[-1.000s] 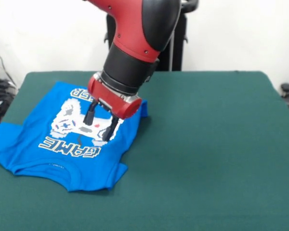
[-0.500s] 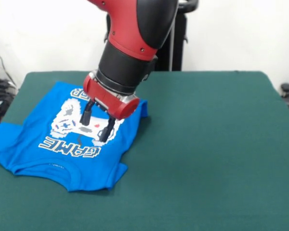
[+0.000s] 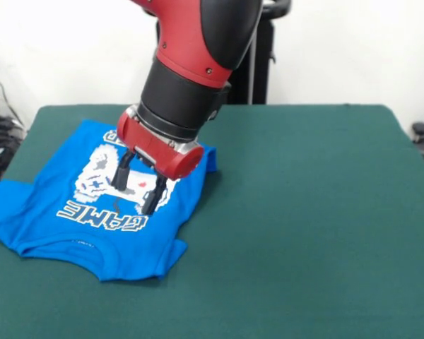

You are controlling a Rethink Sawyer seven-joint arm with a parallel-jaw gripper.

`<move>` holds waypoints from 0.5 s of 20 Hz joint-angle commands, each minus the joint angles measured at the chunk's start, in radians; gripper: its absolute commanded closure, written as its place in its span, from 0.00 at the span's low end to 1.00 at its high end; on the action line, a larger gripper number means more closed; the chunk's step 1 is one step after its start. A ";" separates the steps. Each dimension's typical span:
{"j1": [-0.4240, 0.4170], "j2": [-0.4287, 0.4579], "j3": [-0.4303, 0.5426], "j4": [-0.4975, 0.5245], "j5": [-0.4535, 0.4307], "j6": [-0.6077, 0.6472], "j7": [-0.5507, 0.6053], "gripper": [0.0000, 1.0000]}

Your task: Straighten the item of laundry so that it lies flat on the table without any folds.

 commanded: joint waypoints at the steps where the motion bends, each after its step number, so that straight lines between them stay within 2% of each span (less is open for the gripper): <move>1: 0.001 0.040 0.081 -0.025 0.028 0.089 0.184 0.00; 10: 0.014 0.047 0.073 -0.027 0.030 0.090 0.195 0.00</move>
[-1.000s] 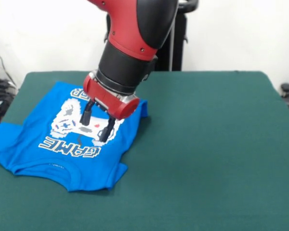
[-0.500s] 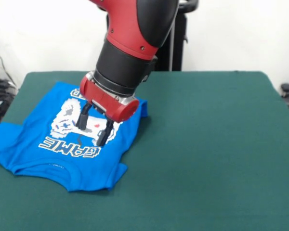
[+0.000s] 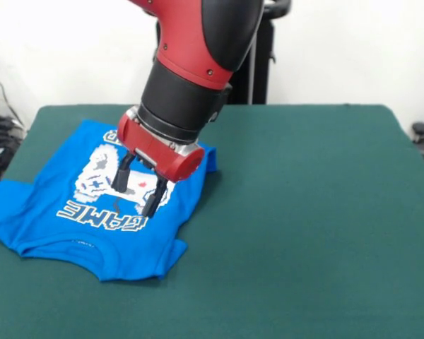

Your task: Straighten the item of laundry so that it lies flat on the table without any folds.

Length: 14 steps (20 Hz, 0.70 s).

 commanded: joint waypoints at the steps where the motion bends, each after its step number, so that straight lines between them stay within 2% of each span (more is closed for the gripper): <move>1: 0.012 0.043 0.075 -0.023 0.031 0.090 0.194 0.00; 14: -0.007 0.047 0.117 -0.036 0.035 0.066 0.174 0.00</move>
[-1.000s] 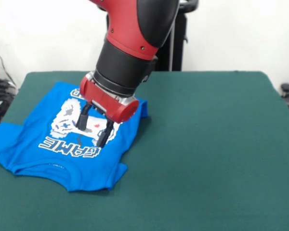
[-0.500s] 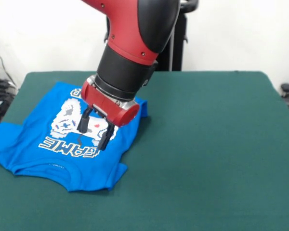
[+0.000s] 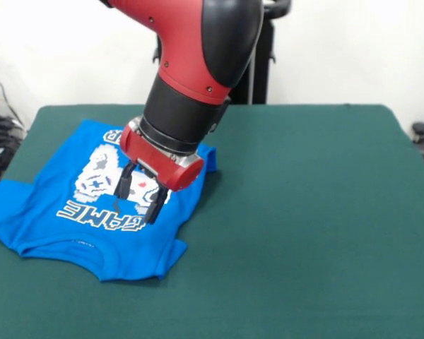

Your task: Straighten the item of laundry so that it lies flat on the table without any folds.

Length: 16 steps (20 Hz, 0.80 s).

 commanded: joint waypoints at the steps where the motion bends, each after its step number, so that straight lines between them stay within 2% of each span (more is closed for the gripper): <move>1: -0.005 0.013 0.116 -0.032 0.036 0.066 0.176 0.00; 16: 0.007 0.009 0.116 -0.037 0.053 0.086 0.198 0.00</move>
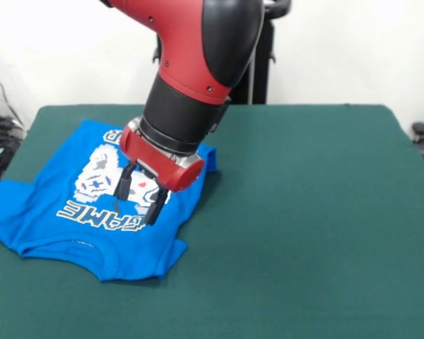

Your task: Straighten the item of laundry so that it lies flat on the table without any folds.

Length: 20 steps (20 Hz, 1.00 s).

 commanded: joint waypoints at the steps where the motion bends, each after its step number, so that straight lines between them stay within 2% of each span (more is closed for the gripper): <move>1: 0.011 0.010 0.115 -0.030 0.054 0.087 0.203 0.00; 12: 0.048 0.038 0.066 -0.077 0.073 0.150 0.236 0.00; 20: 0.046 0.054 0.067 -0.082 0.075 0.137 0.233 0.00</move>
